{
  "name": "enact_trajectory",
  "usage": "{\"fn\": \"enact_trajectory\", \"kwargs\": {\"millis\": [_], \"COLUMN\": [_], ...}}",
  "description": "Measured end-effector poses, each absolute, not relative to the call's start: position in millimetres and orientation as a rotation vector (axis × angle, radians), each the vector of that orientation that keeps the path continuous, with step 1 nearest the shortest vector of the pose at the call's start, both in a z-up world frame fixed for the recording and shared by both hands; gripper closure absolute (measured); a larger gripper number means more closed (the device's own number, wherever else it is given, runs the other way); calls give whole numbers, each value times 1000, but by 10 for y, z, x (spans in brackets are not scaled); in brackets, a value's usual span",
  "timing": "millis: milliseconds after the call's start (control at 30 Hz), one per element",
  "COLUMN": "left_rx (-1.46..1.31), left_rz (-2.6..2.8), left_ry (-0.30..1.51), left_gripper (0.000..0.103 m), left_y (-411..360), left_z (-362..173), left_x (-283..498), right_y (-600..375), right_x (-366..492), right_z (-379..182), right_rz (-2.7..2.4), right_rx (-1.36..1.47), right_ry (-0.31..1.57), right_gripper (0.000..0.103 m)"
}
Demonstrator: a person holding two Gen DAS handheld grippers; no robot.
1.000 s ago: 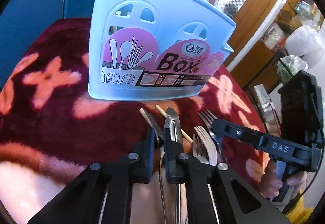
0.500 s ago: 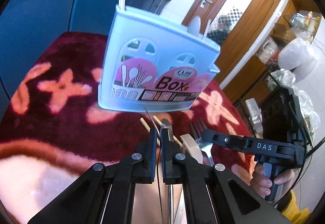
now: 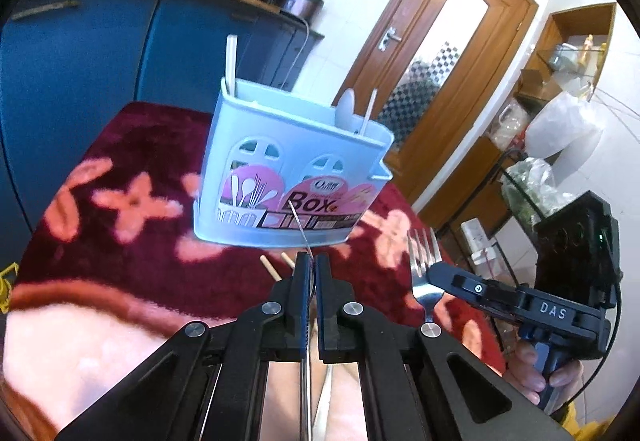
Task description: Organize utensils
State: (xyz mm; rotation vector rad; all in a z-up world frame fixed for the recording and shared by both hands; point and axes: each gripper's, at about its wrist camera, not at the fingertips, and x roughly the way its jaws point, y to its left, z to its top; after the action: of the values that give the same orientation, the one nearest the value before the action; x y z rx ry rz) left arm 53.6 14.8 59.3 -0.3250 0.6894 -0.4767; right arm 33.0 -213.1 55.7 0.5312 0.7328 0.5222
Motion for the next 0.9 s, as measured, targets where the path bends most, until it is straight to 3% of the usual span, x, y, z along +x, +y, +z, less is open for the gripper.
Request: {"fn": "enact_trajectory", "kwargs": {"millis": [900], "left_rx": [-286], "left_rz": [-438], "left_ry": [486], "left_gripper": [102], "left_y": [273], "left_z": [1369], "left_x": [529], "right_y": [-2111], "right_x": [230], "right_z": [1334], "right_rz": [517], "right_rx": [448], "right_ry": [510], "right_gripper": [99]}}
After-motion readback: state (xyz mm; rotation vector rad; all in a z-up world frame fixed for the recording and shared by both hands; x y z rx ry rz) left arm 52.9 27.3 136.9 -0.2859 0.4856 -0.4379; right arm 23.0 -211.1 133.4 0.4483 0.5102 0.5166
